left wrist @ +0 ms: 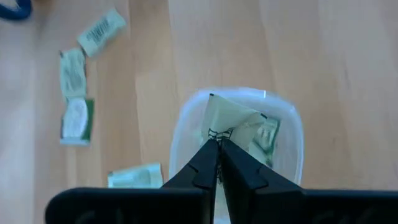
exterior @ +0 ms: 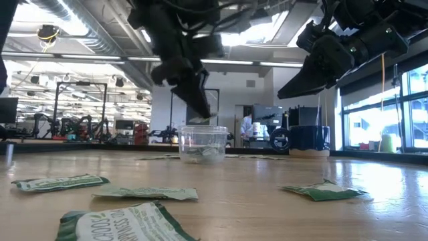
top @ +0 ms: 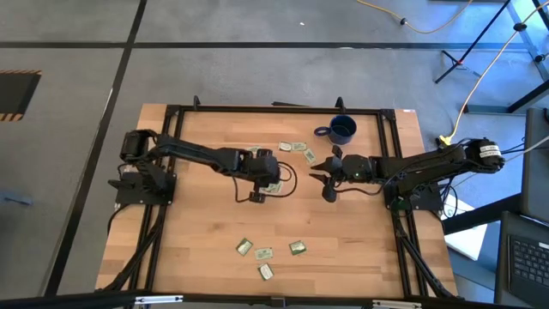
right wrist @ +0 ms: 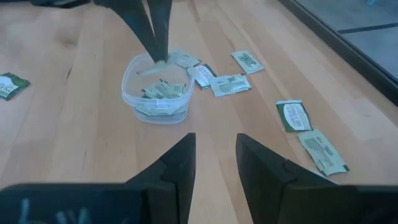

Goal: Pick and place Stevia / Truvia into bins
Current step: Put the light green stevia packet into the container

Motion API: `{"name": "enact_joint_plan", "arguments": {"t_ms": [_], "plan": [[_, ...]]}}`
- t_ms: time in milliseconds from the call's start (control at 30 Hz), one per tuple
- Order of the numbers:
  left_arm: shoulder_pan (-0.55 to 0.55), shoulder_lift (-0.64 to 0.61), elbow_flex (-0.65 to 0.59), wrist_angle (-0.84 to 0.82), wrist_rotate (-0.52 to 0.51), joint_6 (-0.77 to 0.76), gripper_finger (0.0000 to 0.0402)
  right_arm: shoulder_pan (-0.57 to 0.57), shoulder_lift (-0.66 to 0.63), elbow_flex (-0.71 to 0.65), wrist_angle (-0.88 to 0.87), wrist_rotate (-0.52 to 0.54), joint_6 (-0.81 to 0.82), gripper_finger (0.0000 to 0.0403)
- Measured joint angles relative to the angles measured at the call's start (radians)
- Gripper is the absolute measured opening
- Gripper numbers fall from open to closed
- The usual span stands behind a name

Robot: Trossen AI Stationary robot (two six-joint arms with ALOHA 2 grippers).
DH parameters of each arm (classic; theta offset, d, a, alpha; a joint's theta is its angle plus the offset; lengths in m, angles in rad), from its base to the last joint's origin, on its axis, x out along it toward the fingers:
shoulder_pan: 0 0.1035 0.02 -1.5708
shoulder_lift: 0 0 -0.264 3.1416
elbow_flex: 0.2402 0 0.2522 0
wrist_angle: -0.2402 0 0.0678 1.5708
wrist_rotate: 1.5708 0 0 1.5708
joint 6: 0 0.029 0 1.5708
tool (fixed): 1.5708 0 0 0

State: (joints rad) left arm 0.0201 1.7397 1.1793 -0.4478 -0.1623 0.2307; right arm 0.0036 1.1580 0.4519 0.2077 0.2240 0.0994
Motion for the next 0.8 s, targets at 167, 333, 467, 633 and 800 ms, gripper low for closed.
{"name": "enact_joint_plan", "arguments": {"t_ms": [167,333,467,633,800], "plan": [[0.018,0.041,0.000,0.003,0.007,0.008,0.0011,0.000,0.000,0.000,-0.003,0.000,-0.002,0.0118],[0.017,0.070,0.001,-0.005,0.008,0.009,0.0017,0.000,0.000,0.000,-0.003,0.000,-0.002,0.0118],[0.018,0.069,0.001,-0.003,0.027,0.008,0.0029,0.000,0.000,0.000,-0.003,0.000,-0.003,0.0118],[0.014,0.068,0.001,-0.011,0.034,0.002,0.0050,0.000,0.000,0.000,-0.003,0.001,-0.009,0.0118],[0.014,0.052,0.001,-0.024,0.029,-0.003,0.0067,0.000,0.000,0.000,0.017,0.001,-0.077,0.0118]]}}
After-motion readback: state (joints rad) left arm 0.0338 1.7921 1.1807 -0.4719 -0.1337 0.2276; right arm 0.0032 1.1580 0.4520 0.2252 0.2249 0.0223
